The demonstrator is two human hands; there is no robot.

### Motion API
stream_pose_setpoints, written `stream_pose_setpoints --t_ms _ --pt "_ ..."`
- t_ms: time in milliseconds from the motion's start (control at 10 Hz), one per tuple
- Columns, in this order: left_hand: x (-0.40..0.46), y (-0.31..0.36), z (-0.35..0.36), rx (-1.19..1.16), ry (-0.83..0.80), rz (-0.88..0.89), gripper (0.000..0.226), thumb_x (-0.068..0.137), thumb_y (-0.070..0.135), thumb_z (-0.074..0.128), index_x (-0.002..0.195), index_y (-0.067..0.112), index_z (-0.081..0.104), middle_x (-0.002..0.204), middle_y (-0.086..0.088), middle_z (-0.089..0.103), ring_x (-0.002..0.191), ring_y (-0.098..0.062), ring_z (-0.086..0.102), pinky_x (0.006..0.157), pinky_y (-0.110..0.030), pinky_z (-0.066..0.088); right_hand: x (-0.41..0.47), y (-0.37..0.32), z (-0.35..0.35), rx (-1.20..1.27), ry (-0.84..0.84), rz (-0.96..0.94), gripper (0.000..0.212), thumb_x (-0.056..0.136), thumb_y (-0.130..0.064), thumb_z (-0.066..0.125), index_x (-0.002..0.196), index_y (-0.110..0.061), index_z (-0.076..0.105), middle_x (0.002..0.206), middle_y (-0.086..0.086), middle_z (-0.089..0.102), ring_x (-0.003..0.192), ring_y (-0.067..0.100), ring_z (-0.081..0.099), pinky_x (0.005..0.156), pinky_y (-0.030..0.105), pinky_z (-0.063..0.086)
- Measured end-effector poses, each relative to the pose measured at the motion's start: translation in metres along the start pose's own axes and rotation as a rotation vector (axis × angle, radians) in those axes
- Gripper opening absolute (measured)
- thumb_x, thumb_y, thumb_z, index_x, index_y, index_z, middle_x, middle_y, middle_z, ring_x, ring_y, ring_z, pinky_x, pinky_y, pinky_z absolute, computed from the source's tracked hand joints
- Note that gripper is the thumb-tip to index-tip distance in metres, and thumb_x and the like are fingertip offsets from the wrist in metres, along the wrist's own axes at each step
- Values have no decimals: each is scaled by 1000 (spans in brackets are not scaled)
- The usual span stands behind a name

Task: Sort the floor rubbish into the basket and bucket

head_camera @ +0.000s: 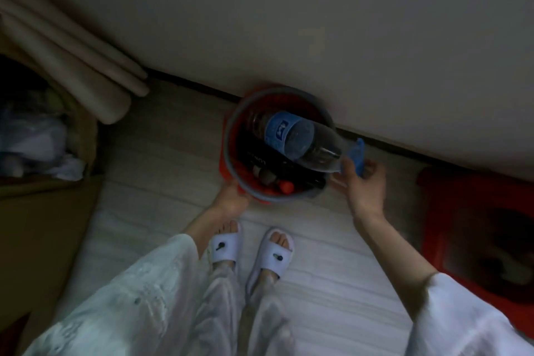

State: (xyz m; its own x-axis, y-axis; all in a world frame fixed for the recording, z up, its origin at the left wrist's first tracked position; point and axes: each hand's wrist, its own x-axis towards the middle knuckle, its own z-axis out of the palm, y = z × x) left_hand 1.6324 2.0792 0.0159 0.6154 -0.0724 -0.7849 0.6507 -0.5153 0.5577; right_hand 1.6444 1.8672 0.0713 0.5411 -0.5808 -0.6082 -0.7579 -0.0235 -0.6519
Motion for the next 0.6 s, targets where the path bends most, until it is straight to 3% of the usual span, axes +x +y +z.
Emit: stream_pose_setpoints --t_ms 100,200,300,400,500,600 --pt "23 -20 19 128 -35 -34 60 91 5 49 143 -3 19 149 -13 20 136 -21 25 101 -11 18 11 7 -3 -23 -34 -34 24 90 -28 59 105 -16 45 104 5 57 89 24 64 65 32 55" --pt "27 -29 33 367 -138 -104 69 95 17 45 146 0 1 151 -23 -19 144 -26 -5 109 -16 9 19 9 -6 -49 -70 -36 27 93 -29 54 113 -14 45 93 1 58 80 18 62 62 31 55" --pt "25 -35 30 444 -133 -66 71 95 16 46 147 3 0 152 -19 -19 145 -24 -2 111 -18 13 31 4 -9 -105 -82 2 25 96 -30 49 115 -14 47 89 1 54 82 20 58 63 34 54" --pt "16 -30 13 404 -88 0 65 90 8 50 146 4 17 154 -16 10 142 -25 17 110 -21 18 40 -5 -14 -231 -84 -17 30 97 -34 45 116 -11 52 93 7 54 81 24 57 72 42 55" --pt "13 -27 -8 385 -31 -19 53 89 7 50 140 4 34 145 -19 33 133 -28 34 107 -26 28 45 -13 -16 -348 -77 -67 51 96 -32 47 133 2 42 102 16 58 88 31 60 87 54 51" --pt "1 -17 -27 395 5 2 52 89 7 50 139 4 37 142 -21 39 133 -29 36 107 -24 28 39 -17 -19 -409 -105 -51 63 94 -34 49 144 -3 26 138 17 46 119 37 50 95 53 46"
